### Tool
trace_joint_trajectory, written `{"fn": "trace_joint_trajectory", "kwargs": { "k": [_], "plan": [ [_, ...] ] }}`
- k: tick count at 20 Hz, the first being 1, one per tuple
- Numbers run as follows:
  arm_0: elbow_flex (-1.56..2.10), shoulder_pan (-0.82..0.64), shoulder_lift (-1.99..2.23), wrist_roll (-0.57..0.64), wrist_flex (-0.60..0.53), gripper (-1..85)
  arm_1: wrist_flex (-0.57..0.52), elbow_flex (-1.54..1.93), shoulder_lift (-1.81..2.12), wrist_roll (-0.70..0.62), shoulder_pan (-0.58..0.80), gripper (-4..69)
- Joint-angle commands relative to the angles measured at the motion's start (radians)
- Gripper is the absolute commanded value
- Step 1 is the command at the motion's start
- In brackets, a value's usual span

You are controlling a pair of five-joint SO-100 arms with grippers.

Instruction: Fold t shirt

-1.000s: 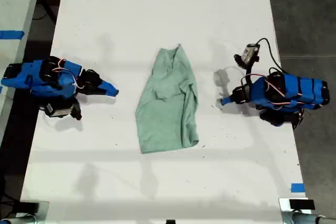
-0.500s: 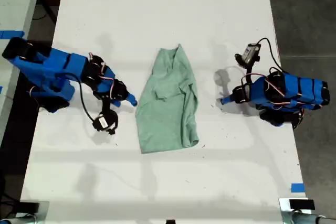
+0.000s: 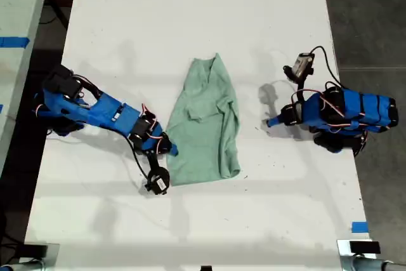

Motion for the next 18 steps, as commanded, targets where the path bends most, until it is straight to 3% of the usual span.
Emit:
{"fn": "trace_joint_trajectory", "kwargs": {
  "k": [1, 3, 6, 9, 14, 18],
  "plan": [
    [-0.137, -0.006, -0.066, -0.009, -0.049, 22.8, -0.028, 0.057, 0.012, 0.005, -0.017, 3.7],
    [-0.247, -0.006, -0.164, 0.018, -0.049, 18.4, -0.028, 0.057, 0.012, 0.005, -0.02, 3.7],
    [-0.316, -0.009, -0.236, 0.018, -0.049, -0.2, -0.028, 0.057, 0.012, 0.006, -0.025, 3.7],
    [-0.319, -0.006, -0.202, 0.005, 0.015, -0.2, -0.028, 0.057, 0.012, 0.005, -0.026, 3.6],
    [-0.318, 0.008, -0.002, -0.035, 0.336, -0.2, -0.028, 0.057, 0.012, 0.005, -0.026, 3.6],
    [-0.321, -0.037, 0.086, 0.055, 0.37, -0.2, -0.028, 0.057, 0.012, 0.006, -0.025, 3.7]
  ]
}}
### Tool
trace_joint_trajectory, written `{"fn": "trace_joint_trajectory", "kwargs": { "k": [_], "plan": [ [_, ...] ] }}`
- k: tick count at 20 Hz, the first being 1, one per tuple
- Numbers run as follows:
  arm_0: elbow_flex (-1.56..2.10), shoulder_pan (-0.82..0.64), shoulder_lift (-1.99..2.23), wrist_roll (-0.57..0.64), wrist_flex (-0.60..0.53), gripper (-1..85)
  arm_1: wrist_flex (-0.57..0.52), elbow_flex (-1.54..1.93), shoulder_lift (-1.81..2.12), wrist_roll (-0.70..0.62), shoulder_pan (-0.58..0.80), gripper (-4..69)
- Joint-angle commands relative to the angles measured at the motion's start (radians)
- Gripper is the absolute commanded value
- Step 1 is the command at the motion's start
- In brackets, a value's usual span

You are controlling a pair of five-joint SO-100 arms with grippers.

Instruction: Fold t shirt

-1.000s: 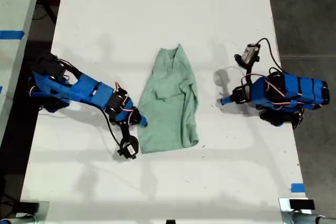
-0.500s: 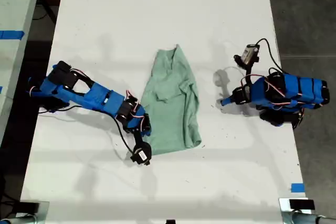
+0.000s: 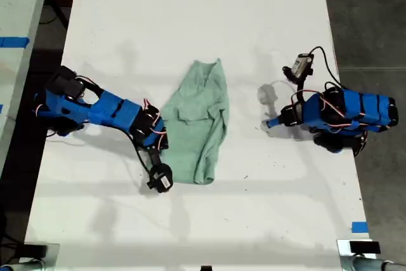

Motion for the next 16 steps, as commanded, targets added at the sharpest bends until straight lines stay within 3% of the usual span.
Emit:
{"fn": "trace_joint_trajectory", "kwargs": {
  "k": [1, 4, 8, 14, 15, 16],
  "plan": [
    [-0.058, -0.048, 0.077, 0.078, 0.009, -0.2, -0.028, 0.057, 0.012, 0.005, -0.008, 3.8],
    [-0.239, -0.094, -0.02, 0.207, 0.002, -0.2, -0.028, 0.057, 0.012, 0.005, -0.008, 3.8],
    [-0.27, -0.112, -0.04, 0.31, -0.092, -0.2, -0.028, 0.057, 0.012, 0.003, -0.006, 3.9],
    [-0.268, -0.092, -0.092, 0.534, -0.451, -0.2, -0.028, 0.057, 0.012, 0.003, -0.005, 3.9],
    [-0.268, -0.086, -0.11, 0.56, -0.492, 2.8, -0.028, 0.057, 0.012, 0.002, -0.005, 3.9],
    [-0.268, -0.08, -0.129, 0.583, -0.518, 12.8, -0.028, 0.057, 0.012, 0.0, -0.005, 3.9]
  ]
}}
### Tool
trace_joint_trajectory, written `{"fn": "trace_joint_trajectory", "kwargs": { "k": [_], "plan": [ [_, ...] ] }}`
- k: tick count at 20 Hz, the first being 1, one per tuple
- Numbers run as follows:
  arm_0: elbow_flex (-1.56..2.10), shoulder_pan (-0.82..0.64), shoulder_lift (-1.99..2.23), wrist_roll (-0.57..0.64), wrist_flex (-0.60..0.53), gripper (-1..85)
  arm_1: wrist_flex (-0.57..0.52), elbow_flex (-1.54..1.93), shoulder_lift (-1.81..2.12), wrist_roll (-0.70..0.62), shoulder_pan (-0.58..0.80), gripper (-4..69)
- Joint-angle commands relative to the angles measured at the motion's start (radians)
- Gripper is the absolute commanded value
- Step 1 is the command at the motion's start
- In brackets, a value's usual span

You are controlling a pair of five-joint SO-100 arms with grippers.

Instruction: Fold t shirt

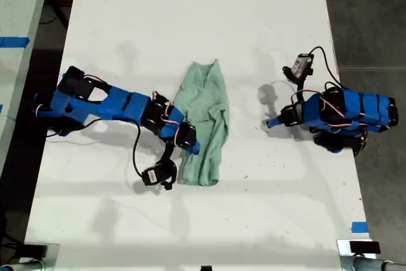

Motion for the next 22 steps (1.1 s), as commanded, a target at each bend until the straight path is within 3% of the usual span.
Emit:
{"fn": "trace_joint_trajectory", "kwargs": {
  "k": [1, 6, 10, 12, 14, 18, 22],
  "plan": [
    [-0.06, 0.018, -0.008, 0.043, -0.067, 20.3, -0.028, 0.057, 0.012, 0.0, -0.005, 3.9],
    [-0.041, 0.003, -0.005, 0.034, -0.032, 23.3, -0.028, 0.057, 0.012, 0.0, -0.006, 3.9],
    [0.015, 0.008, 0.259, 0.012, 0.15, 19.5, -0.028, 0.057, 0.012, 0.0, -0.008, 3.9],
    [0.089, -0.006, 0.44, -0.084, 0.314, 12.7, -0.028, 0.057, 0.012, 0.0, -0.009, 3.8],
    [0.356, -0.057, 0.712, -0.198, 0.36, -0.2, -0.028, 0.057, 0.012, 0.0, -0.009, 3.7],
    [1.046, -0.265, 1.312, -0.209, 0.29, -0.2, -0.028, 0.057, 0.012, 0.002, -0.008, 3.7],
    [1.681, -0.402, 1.591, -0.101, -0.101, -0.2, -0.028, 0.057, 0.012, 0.006, -0.005, 3.7]
  ]
}}
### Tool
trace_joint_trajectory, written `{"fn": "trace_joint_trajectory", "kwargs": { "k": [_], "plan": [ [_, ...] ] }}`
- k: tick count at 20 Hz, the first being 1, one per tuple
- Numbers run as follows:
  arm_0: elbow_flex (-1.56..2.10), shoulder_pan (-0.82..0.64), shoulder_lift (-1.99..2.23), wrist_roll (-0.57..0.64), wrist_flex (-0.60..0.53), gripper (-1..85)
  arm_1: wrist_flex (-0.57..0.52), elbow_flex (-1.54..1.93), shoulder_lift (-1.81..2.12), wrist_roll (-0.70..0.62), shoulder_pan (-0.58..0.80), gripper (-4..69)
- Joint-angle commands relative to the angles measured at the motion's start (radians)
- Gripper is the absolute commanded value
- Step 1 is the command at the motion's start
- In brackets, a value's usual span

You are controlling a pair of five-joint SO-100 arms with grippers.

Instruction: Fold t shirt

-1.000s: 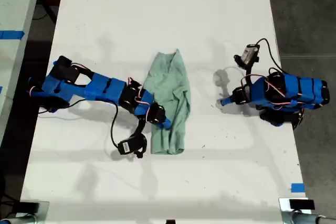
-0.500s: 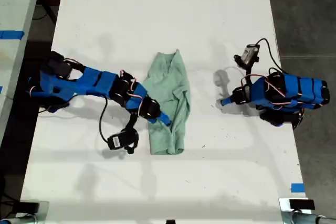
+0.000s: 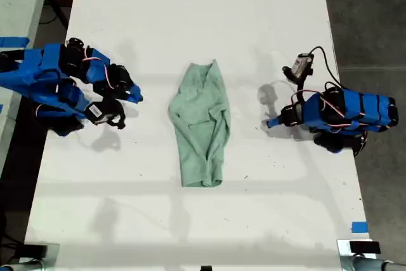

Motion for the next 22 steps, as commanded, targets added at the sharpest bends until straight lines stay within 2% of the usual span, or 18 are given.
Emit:
{"fn": "trace_joint_trajectory", "kwargs": {
  "k": [1, 3, 4, 5, 6, 10, 13, 22],
  "plan": [
    [0.373, -0.087, 0.149, 0.046, -0.222, -0.2, -0.028, 0.057, 0.012, 0.008, -0.006, 3.6],
    [0.563, -0.152, 0.333, 0.091, -0.275, -0.2, -0.028, 0.057, 0.012, 0.008, -0.009, 3.6],
    [0.655, -0.198, 0.532, 0.114, -0.219, -0.2, -0.028, 0.057, 0.012, 0.008, -0.009, 3.6],
    [0.707, -0.204, 0.828, 0.161, -0.11, -0.2, -0.028, 0.057, 0.012, 0.008, -0.009, 3.6],
    [0.773, -0.164, 0.959, 0.16, -0.124, -0.2, -0.028, 0.057, 0.012, 0.009, -0.009, 3.6],
    [0.798, -0.224, 0.956, 0.126, -0.123, -0.2, -0.028, 0.057, 0.012, 0.02, -0.018, 2.8],
    [0.834, -0.221, 0.954, 0.144, -0.153, -0.2, -0.028, 0.057, 0.012, 0.012, -0.012, 1.6],
    [0.834, -0.222, 0.954, 0.161, -0.153, -0.2, -0.028, 0.057, 0.012, 0.052, -0.006, 1.5]
  ]
}}
